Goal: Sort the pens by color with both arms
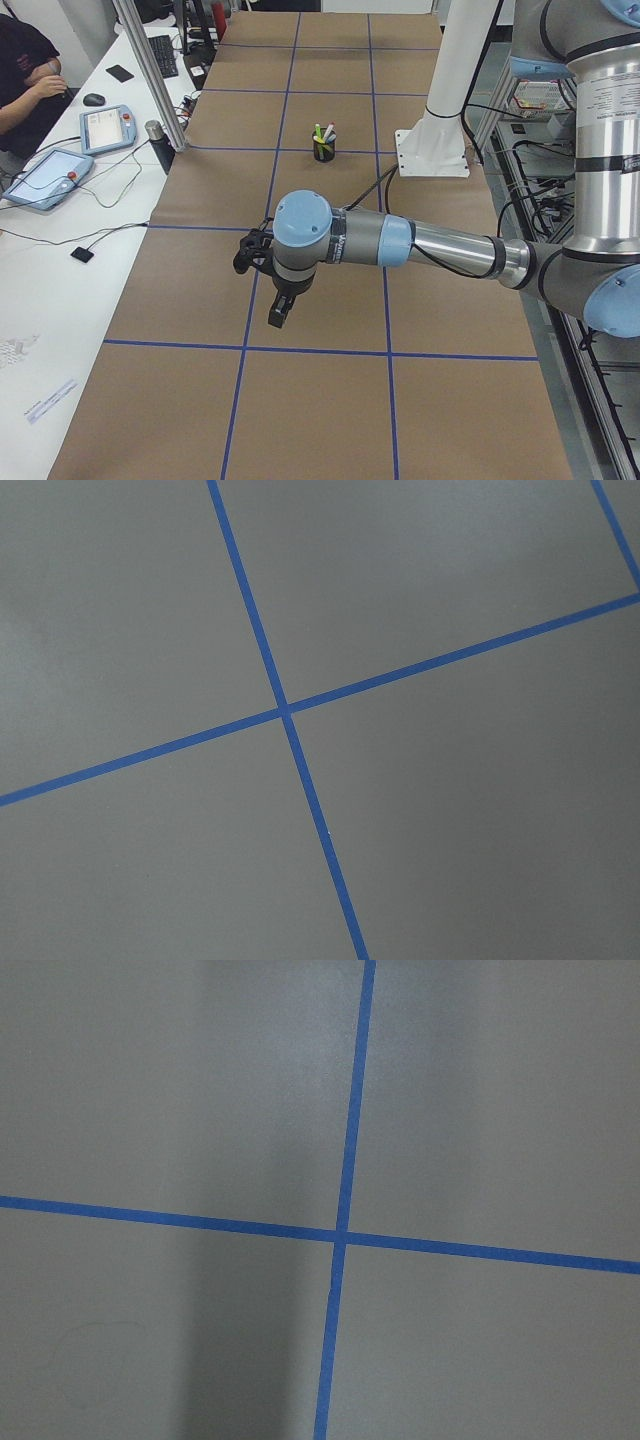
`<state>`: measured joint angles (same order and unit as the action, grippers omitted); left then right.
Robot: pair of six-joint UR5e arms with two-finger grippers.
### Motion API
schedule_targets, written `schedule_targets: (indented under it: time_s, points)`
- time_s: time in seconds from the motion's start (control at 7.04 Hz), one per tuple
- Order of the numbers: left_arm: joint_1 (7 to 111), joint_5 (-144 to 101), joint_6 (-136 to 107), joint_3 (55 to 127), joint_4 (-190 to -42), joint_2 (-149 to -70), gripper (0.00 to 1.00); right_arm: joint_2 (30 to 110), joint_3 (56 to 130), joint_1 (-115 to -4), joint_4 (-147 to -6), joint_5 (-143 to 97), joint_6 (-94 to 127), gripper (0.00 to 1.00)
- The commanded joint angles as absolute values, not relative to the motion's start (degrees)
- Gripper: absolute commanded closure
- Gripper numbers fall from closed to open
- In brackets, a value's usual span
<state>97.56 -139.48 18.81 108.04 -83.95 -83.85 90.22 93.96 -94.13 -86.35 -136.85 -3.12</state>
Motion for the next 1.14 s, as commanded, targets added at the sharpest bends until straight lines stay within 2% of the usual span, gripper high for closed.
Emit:
schedule_targets:
  time_s: [0.0, 0.71, 0.99]
  points:
    - [97.5, -139.5, 18.8, 108.0, -84.0, -83.8, 0.01, 90.3, 93.9, -94.1, -86.4, -136.9, -3.0, 0.01]
    - [97.6, -139.5, 18.8, 108.3, -84.0, -83.8, 0.01, 87.0, 94.9, -93.0, -83.1, -137.1, 3.2, 0.01]
    - [97.6, -139.7, 18.7, 108.4, -83.9, -83.8, 0.01, 86.0, 97.8, -87.8, -83.5, -138.0, 9.3, 0.01]
